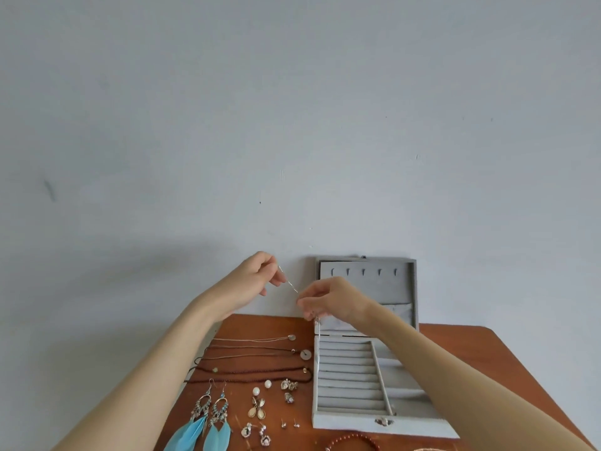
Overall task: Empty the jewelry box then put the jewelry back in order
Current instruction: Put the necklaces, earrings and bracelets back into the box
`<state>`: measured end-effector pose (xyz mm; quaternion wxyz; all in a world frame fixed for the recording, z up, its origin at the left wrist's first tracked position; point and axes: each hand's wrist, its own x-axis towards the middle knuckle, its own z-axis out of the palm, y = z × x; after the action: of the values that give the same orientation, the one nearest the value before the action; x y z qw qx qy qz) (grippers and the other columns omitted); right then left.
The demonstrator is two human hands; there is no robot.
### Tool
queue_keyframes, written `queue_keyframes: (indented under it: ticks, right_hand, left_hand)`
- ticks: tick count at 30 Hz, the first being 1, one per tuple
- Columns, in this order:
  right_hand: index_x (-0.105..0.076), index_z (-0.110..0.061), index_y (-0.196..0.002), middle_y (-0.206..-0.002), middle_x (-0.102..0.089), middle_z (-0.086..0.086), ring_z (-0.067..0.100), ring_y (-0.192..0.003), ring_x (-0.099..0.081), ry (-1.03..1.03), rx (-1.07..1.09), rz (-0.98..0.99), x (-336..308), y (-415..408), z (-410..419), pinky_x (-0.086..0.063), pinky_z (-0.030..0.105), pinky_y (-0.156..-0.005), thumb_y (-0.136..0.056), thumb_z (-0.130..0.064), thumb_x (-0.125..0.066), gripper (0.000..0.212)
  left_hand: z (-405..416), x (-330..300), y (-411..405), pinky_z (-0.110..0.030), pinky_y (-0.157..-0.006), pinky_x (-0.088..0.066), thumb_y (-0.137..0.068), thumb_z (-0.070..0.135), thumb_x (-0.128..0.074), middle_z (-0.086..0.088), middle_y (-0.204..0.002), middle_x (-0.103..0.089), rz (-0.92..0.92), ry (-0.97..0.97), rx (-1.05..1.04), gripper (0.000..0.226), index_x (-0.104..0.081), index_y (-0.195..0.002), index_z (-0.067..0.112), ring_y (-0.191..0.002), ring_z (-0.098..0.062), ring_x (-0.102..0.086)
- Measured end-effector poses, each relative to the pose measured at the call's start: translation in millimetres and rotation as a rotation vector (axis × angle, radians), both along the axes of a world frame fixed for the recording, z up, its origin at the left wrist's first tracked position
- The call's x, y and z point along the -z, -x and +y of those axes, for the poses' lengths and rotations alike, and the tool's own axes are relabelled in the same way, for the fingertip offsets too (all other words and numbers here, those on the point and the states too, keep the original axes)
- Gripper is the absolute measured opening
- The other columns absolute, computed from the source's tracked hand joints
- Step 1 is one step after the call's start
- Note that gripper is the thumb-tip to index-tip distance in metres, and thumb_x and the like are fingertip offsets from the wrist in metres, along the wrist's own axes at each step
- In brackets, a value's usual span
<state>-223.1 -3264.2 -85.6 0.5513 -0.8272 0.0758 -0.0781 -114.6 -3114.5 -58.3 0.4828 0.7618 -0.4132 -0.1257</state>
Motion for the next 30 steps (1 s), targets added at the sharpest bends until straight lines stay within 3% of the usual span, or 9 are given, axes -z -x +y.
queue_keyframes:
  ticks: [4, 9, 13, 19, 26, 30]
  right_hand:
    - [-0.067, -0.014, -0.08, -0.064, -0.065, -0.003, 0.007, -0.064, -0.061, -0.045, -0.017, -0.017, -11.2, 24.0, -3.3, -0.053, 0.018, -0.071, -0.084, -0.013, -0.064, 0.005]
    - [-0.068, -0.016, -0.084, -0.065, -0.064, -0.003, 0.008, -0.064, -0.061, -0.129, -0.048, -0.01, -15.5, 52.0, -8.0, -0.05, 0.018, -0.066, -0.082, -0.012, -0.065, 0.005]
    - [-0.067, -0.012, -0.091, -0.067, -0.065, -0.001, 0.01, -0.065, -0.062, -0.181, -0.03, -0.033, -14.1, 70.0, -10.2, -0.051, 0.019, -0.069, -0.082, -0.009, -0.065, 0.01]
    - [-0.066, -0.008, -0.09, -0.07, -0.065, 0.001, 0.013, -0.068, -0.061, -0.23, 0.061, -0.13, -29.6, 87.1, -15.9, -0.051, 0.028, -0.075, -0.086, -0.009, -0.061, 0.007]
    - [-0.066, -0.012, -0.079, -0.076, -0.072, -0.001, 0.008, -0.073, -0.065, -0.071, 0.111, -0.106, -35.2, 99.0, -14.2, -0.051, 0.026, -0.079, -0.086, -0.005, -0.06, 0.011]
    - [-0.059, -0.012, -0.079, -0.075, -0.072, 0.001, 0.012, -0.073, -0.066, -0.218, 0.101, -0.139, -39.3, 106.7, -14.3, -0.052, 0.024, -0.074, -0.091, -0.009, -0.054, 0.013]
  left_hand:
    - [0.5, -9.4, 20.6, -0.026, -0.069, -0.043, -0.099, 0.013, -0.035, -0.005, -0.091, -0.062, 0.13, 0.059, 0.063, 0.02, -0.047, -0.083, 0.013, -0.087, -0.015, -0.059]
    - [-0.3, -19.6, 46.2, -0.025, -0.059, -0.039, -0.098, 0.009, -0.037, -0.007, -0.081, -0.057, 0.331, 0.182, 0.126, 0.018, -0.047, -0.083, 0.009, -0.074, -0.016, -0.056]
    - [3.5, -22.8, 62.9, -0.027, -0.059, -0.039, -0.094, 0.005, -0.042, -0.008, -0.079, -0.061, 0.527, 0.294, 0.176, 0.02, -0.051, -0.077, 0.01, -0.076, -0.019, -0.056]
    - [10.3, -25.1, 74.8, -0.031, -0.067, -0.043, -0.096, 0.007, -0.041, -0.012, -0.091, -0.064, 0.525, 0.252, 0.123, 0.013, -0.049, -0.085, 0.007, -0.089, -0.025, -0.061]
    - [4.8, -36.2, 93.1, -0.032, -0.069, -0.045, -0.096, 0.008, -0.04, -0.01, -0.083, -0.063, 0.538, 0.276, 0.15, 0.02, -0.049, -0.079, 0.009, -0.083, -0.023, -0.06]
    - [2.1, -38.3, 99.2, -0.035, -0.074, -0.045, -0.098, 0.01, -0.037, -0.005, -0.07, -0.06, 0.499, 0.237, 0.151, 0.021, -0.043, -0.079, 0.012, -0.078, -0.023, -0.065]
